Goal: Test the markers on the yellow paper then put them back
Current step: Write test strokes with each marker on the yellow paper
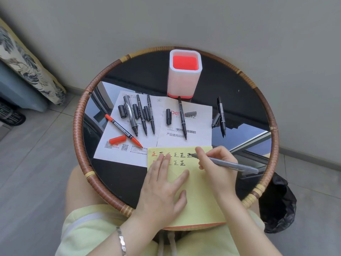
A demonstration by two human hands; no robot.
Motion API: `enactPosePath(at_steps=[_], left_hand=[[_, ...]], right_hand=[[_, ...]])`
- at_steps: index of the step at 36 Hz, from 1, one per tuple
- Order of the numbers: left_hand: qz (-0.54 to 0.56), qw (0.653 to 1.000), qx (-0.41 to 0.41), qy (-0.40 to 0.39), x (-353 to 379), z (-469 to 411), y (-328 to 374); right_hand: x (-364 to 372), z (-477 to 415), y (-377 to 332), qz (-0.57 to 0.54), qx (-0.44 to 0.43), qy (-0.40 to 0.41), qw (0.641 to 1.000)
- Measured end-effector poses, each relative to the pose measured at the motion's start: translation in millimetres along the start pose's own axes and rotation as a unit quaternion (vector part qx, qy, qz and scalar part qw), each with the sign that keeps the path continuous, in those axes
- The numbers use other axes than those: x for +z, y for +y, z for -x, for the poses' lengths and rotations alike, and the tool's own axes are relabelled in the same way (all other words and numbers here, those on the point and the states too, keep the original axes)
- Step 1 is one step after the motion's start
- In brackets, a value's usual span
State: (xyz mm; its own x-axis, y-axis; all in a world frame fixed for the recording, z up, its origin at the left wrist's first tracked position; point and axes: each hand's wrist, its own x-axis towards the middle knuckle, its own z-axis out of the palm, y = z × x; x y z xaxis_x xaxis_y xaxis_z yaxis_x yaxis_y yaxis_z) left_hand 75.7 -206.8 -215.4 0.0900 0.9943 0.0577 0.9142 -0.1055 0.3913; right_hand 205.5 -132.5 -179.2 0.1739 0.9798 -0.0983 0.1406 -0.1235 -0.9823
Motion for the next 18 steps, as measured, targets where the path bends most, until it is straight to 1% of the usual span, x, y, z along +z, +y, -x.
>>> enactPosePath(at_steps=[4, 8, 11, 18], left_hand=[[-0.002, 1.000, 0.001, -0.001, 0.4, -0.1, -0.4], [0.000, 1.000, 0.002, 0.004, -0.3, -0.6, -0.1], [0.006, 1.000, 0.002, 0.009, 0.3, -0.2, -0.1], [0.009, 1.000, 0.004, 0.019, 1.5, -0.3, -0.1]], right_hand=[[6.3, 0.5, 15.7, 0.017, -0.017, 0.053, 0.998], [6.3, 2.3, 26.1, 0.055, -0.062, 0.066, 0.994], [5.7, 3.1, 28.2, 0.039, -0.073, 0.080, 0.993], [7.7, 3.3, 31.2, 0.055, -0.093, 0.046, 0.993]])
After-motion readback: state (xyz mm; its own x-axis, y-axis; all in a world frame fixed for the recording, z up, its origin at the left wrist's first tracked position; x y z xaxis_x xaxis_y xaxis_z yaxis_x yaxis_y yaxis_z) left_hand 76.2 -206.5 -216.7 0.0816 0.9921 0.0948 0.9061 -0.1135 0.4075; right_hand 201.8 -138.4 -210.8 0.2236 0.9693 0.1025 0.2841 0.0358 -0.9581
